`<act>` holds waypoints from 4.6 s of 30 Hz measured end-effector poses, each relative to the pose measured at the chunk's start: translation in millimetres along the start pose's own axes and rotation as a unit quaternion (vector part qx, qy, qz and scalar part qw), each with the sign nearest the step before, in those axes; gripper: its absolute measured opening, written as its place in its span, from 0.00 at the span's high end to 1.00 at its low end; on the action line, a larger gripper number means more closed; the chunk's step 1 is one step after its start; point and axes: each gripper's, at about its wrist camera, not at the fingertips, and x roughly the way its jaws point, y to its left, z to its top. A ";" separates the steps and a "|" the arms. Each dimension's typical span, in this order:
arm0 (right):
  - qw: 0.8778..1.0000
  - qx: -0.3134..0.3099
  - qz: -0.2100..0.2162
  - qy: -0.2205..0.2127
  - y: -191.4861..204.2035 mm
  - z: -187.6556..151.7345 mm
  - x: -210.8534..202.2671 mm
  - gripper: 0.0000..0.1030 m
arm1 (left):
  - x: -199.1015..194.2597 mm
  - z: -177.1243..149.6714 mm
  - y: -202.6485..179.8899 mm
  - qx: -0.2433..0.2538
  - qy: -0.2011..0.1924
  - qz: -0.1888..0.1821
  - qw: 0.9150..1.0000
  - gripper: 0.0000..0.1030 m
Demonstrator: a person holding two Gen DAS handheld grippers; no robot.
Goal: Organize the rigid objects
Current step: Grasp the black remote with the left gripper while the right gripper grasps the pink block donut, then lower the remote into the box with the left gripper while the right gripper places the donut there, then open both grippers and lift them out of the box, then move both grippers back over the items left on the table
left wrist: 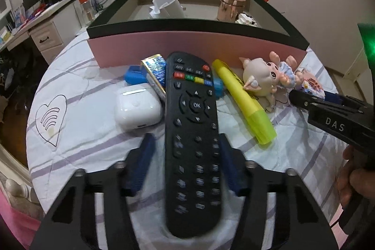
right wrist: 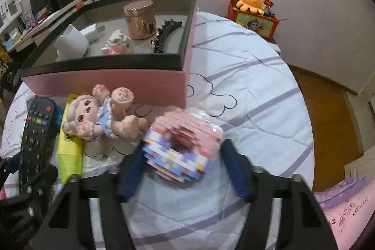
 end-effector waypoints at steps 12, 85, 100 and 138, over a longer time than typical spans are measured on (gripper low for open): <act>0.999 0.038 0.027 -0.014 -8.9 -16.3 -33.9 0.46 | -23.9 -1.9 21.0 -0.008 -0.011 -0.033 0.999 0.62; 0.994 0.005 0.088 -0.072 63.3 117.6 -42.5 0.19 | -40.4 173.8 50.5 0.031 -0.118 0.115 0.986 0.00; 0.989 0.024 0.095 -0.111 57.5 41.3 -121.9 0.18 | -96.7 101.3 56.0 0.007 -0.121 0.113 0.986 0.00; 0.997 0.015 0.078 -0.025 54.7 -21.2 -82.1 0.18 | -53.6 17.5 62.2 -0.022 -0.026 0.087 0.996 0.00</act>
